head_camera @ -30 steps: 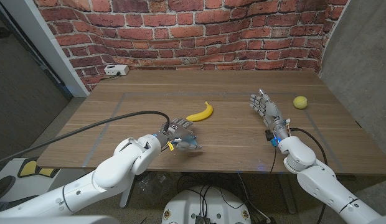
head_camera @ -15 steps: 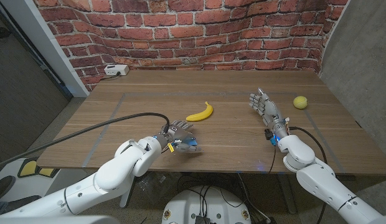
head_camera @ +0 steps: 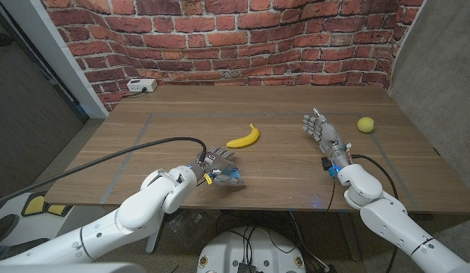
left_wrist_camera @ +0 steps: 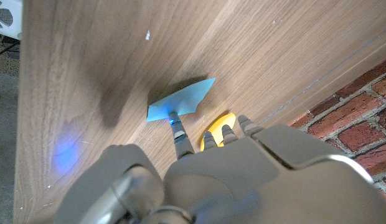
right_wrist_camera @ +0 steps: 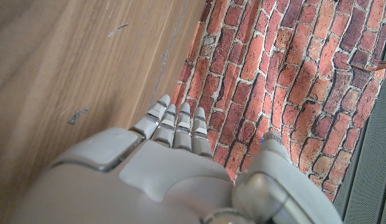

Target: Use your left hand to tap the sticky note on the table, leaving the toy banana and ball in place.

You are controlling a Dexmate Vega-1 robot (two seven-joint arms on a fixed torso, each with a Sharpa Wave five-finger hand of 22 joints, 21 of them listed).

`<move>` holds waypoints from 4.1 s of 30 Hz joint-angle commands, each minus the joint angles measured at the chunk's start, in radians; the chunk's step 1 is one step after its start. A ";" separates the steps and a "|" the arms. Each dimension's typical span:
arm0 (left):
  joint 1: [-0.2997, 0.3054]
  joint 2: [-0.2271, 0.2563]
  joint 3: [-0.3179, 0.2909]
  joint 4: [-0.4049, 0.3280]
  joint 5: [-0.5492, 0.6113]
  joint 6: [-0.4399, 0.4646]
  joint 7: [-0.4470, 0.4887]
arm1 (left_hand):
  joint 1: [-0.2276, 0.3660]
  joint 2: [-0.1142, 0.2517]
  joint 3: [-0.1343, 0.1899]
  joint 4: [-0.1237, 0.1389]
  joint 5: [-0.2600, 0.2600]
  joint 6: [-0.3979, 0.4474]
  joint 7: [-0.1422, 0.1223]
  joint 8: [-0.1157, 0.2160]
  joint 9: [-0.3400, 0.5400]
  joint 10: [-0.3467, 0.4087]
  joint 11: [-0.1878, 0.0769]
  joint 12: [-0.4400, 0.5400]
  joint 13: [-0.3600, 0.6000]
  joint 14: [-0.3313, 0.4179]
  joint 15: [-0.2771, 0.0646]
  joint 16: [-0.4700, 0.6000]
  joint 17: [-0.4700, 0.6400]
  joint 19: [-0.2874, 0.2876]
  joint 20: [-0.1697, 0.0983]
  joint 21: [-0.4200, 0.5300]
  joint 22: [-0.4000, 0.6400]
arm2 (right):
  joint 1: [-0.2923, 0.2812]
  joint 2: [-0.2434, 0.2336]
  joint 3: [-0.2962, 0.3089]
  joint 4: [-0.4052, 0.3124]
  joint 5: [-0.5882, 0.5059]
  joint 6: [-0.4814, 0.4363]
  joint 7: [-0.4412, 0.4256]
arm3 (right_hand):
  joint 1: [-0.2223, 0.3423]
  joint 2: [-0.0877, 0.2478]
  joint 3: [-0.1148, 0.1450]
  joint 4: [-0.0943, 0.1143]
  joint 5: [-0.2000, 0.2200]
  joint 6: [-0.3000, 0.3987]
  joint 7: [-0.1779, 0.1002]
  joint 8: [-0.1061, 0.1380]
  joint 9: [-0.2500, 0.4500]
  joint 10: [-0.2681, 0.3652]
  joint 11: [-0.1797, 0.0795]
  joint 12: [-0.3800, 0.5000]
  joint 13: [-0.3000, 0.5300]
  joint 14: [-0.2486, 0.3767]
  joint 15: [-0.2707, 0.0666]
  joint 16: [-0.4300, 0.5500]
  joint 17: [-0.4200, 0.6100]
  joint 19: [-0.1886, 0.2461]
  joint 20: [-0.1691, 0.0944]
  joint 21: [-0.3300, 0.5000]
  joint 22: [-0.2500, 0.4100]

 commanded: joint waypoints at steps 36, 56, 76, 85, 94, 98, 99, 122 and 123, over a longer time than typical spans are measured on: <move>0.029 -0.080 0.063 -0.034 0.077 0.076 -0.047 | 0.021 0.002 -0.003 -0.006 0.007 0.027 -0.006 -0.005 0.000 -0.146 -0.005 0.005 0.001 -0.185 -0.011 -0.001 0.000 -0.147 0.008 0.008 0.001 | -0.008 -0.025 0.035 0.019 0.044 0.031 0.057 | -0.006 0.002 -0.002 -0.007 0.006 0.005 0.001 -0.001 0.002 0.002 0.005 -0.001 0.006 0.001 0.003 0.000 0.003 0.009 0.004 -0.008 0.003; 0.065 -0.108 0.039 -0.083 0.192 0.100 -0.173 | 0.029 0.005 -0.003 -0.006 0.008 0.045 -0.006 -0.003 0.000 -0.137 -0.008 0.006 0.001 -0.176 -0.012 -0.001 0.000 -0.139 0.010 0.010 0.001 | -0.028 -0.026 0.055 0.030 0.063 0.058 0.077 | -0.007 0.003 -0.003 -0.007 0.006 0.005 0.002 -0.001 0.002 0.002 0.005 0.000 0.006 0.001 0.003 0.000 0.003 0.009 0.003 -0.010 0.003; 0.072 -0.131 0.014 -0.073 0.160 0.058 -0.171 | 0.035 0.008 -0.003 -0.005 0.008 0.062 -0.005 -0.002 0.000 -0.131 -0.008 0.006 0.001 -0.172 -0.014 -0.002 0.000 -0.137 0.009 0.010 0.001 | -0.022 -0.008 0.048 0.053 0.064 0.075 0.083 | -0.008 0.004 -0.003 -0.007 0.006 0.006 0.002 0.000 0.002 0.002 0.006 0.000 0.006 0.001 0.003 0.000 0.003 0.011 0.003 -0.011 0.003; 0.074 -0.143 0.030 -0.073 0.189 0.060 -0.186 | 0.038 0.009 -0.003 -0.004 0.008 0.061 -0.006 -0.005 0.000 -0.131 -0.007 0.005 0.001 -0.172 -0.015 -0.003 0.001 -0.136 0.009 0.010 0.001 | -0.026 -0.012 0.055 0.054 0.068 0.082 0.090 | -0.009 0.003 -0.004 -0.007 0.006 0.005 0.001 -0.001 0.002 0.003 0.005 0.000 0.006 0.001 0.003 0.000 0.003 0.011 0.003 -0.012 0.003; 0.082 -0.166 0.038 -0.053 0.231 0.071 -0.206 | 0.041 0.011 -0.003 -0.004 0.009 0.064 -0.006 -0.007 0.000 -0.130 -0.007 0.003 0.001 -0.172 -0.014 -0.004 0.001 -0.135 0.009 0.010 0.001 | -0.041 -0.023 0.066 0.049 0.077 0.079 0.095 | -0.009 0.003 -0.004 -0.007 0.006 0.006 0.001 0.000 0.002 0.003 0.004 0.000 0.006 0.001 0.003 0.000 0.003 0.011 0.003 -0.012 0.003; 0.079 -0.170 0.040 -0.046 0.236 0.066 -0.211 | 0.043 0.012 -0.003 -0.004 0.008 0.063 -0.007 -0.008 0.000 -0.131 -0.008 0.003 0.001 -0.171 -0.014 -0.005 0.001 -0.138 0.009 0.009 0.002 | -0.048 -0.025 0.075 0.046 0.078 0.081 0.091 | -0.009 0.003 -0.004 -0.007 0.006 0.006 0.001 0.000 0.002 0.003 0.005 0.000 0.006 0.001 0.003 0.000 0.003 0.011 0.003 -0.012 0.003; 0.081 -0.172 0.038 -0.045 0.233 0.068 -0.210 | 0.043 0.012 -0.003 -0.004 0.008 0.065 -0.006 -0.008 0.000 -0.130 -0.008 0.003 0.001 -0.172 -0.015 -0.005 0.001 -0.138 0.010 0.009 0.002 | -0.049 -0.025 0.076 0.045 0.079 0.082 0.091 | -0.009 0.003 -0.004 -0.007 0.006 0.006 0.001 -0.001 0.002 0.003 0.006 0.000 0.006 0.001 0.003 0.000 0.003 0.011 0.003 -0.012 0.003; 0.052 -0.179 0.011 -0.067 0.278 0.051 -0.249 | 0.050 0.013 -0.003 -0.002 0.008 0.084 -0.006 -0.006 -0.001 -0.121 -0.010 0.003 0.001 -0.165 -0.016 -0.004 0.001 -0.132 0.011 0.010 0.002 | -0.029 -0.009 0.079 0.058 0.085 0.086 0.093 | -0.009 0.004 -0.004 -0.008 0.007 0.007 0.000 0.000 0.002 0.003 0.005 0.000 0.006 0.003 0.004 0.001 0.003 0.012 0.004 -0.014 0.003; 0.050 -0.179 0.008 -0.071 0.284 0.050 -0.251 | 0.050 0.014 -0.003 -0.002 0.008 0.084 -0.005 -0.006 -0.001 -0.120 -0.010 0.004 0.001 -0.164 -0.016 -0.004 0.001 -0.132 0.011 0.010 0.002 | -0.027 -0.007 0.079 0.060 0.085 0.086 0.092 | -0.009 0.004 -0.004 -0.008 0.007 0.007 0.000 0.000 0.002 0.003 0.005 0.000 0.006 0.003 0.004 0.001 0.003 0.012 0.004 -0.014 0.003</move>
